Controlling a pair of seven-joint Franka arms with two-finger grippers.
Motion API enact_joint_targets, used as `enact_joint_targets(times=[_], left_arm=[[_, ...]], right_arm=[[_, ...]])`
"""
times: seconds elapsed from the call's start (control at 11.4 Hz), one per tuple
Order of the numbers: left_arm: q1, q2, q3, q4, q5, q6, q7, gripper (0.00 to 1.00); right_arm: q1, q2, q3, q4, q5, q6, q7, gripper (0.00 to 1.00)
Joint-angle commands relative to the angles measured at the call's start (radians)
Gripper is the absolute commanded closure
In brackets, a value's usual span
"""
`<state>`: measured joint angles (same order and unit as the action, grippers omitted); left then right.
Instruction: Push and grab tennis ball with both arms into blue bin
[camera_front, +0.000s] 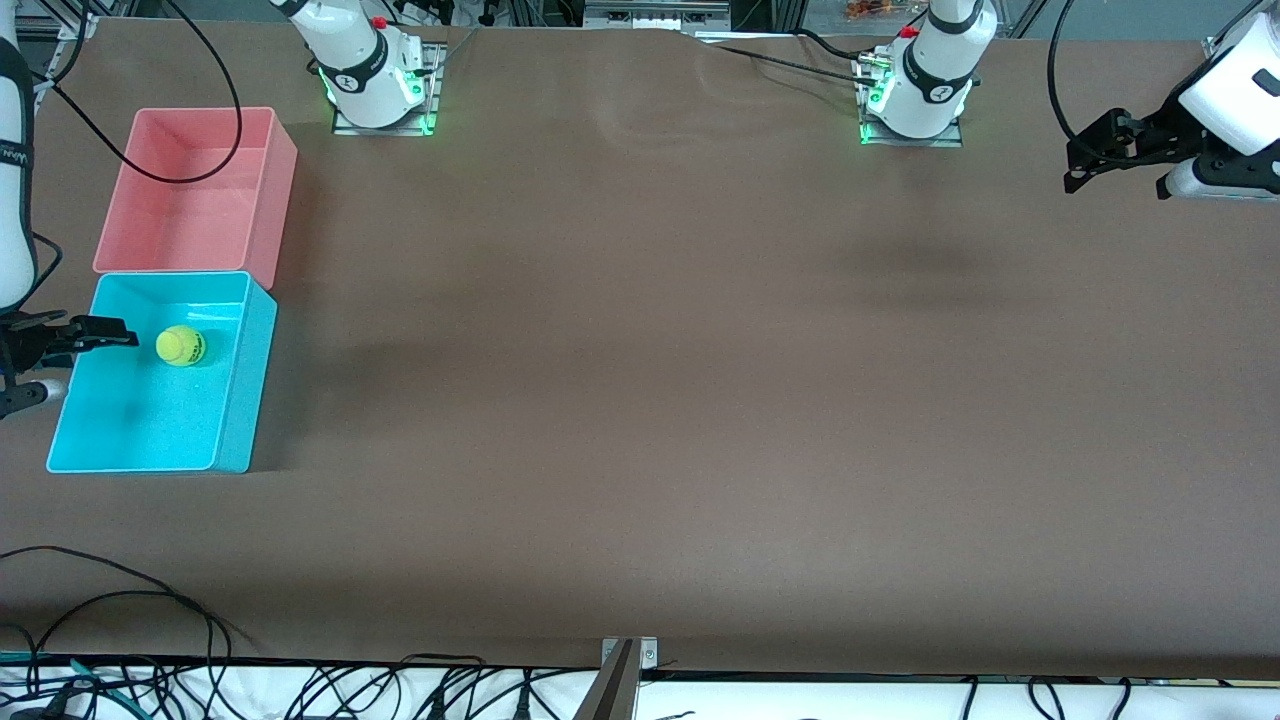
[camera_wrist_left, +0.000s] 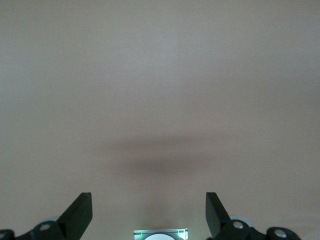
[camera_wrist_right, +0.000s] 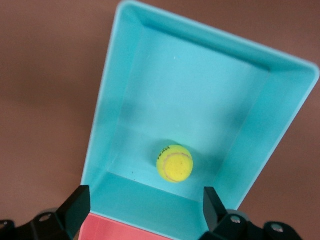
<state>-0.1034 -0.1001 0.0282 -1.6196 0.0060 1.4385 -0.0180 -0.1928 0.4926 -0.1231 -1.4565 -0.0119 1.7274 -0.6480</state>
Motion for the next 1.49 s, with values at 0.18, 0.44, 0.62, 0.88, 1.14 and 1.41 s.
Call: enact_joint_targets(times=[0.18, 0.44, 0.62, 0.88, 1.14, 1.41], left_arm=[[-0.004, 0.013, 0.001, 0.032, 0.015, -0.023, -0.008, 0.0], [-0.005, 0.011, -0.014, 0.033, 0.015, -0.024, -0.01, 0.0], [-0.005, 0.01, -0.03, 0.033, 0.015, -0.023, -0.011, 0.0], [-0.004, 0.01, -0.028, 0.033, 0.015, -0.026, -0.011, 0.0], [-0.004, 0.01, -0.03, 0.033, 0.015, -0.026, -0.011, 0.0], [-0.004, 0.008, -0.028, 0.033, 0.015, -0.038, -0.011, 0.0]], right_arm=[[0.003, -0.026, 0.129, 0.162, 0.009, -0.081, 0.005, 0.0], [0.022, -0.058, 0.186, 0.214, 0.009, -0.144, 0.082, 0.0], [0.079, -0.101, 0.178, 0.211, 0.022, -0.167, 0.166, 0.0], [0.212, -0.184, -0.002, 0.144, 0.082, -0.167, 0.228, 0.0], [0.389, -0.264, -0.238, 0.026, 0.158, -0.169, 0.234, 0.0], [0.375, -0.341, -0.225, -0.053, 0.136, -0.169, 0.347, 0.0]])
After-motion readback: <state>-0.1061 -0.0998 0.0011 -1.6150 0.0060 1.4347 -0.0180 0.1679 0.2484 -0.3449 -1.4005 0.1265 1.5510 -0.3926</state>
